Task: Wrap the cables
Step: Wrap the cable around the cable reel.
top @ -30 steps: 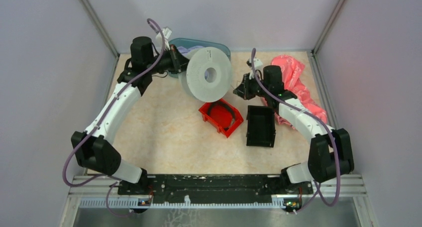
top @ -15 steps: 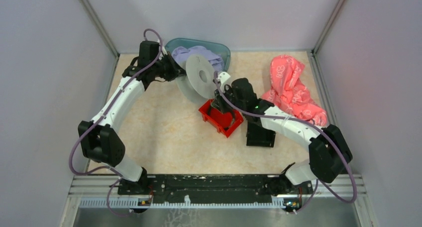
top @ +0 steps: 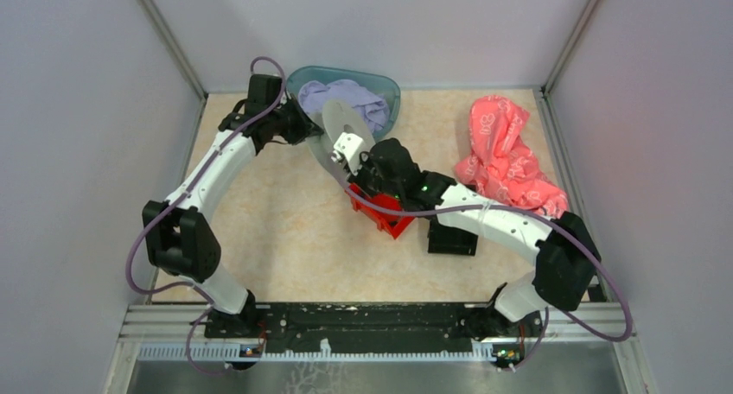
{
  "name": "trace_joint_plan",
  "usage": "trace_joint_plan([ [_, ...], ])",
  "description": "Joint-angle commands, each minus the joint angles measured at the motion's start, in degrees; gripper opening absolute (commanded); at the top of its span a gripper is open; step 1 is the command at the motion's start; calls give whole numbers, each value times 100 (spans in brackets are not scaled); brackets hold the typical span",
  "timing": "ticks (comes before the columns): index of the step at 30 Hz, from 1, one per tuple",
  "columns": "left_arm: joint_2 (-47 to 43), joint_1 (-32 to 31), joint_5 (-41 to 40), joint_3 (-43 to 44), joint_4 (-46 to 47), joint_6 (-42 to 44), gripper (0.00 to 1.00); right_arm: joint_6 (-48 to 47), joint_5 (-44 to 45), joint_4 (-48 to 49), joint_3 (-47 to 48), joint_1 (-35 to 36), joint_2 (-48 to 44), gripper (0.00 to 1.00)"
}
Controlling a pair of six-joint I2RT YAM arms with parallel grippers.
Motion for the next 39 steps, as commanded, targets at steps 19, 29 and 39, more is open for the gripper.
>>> trace_joint_plan([
  [19, 157, -189, 1601, -233, 1061, -272, 0, -3181, 1936, -88, 819, 750, 836, 0],
  [29, 118, -188, 2647, -899, 1708, -721, 0, -3908, 3899, 1297, 224, 752, 1336, 0],
  [39, -91, -190, 3411, -1403, 2421, -1254, 0, -4709, 4755, 3210, -262, 602, 1851, 1],
])
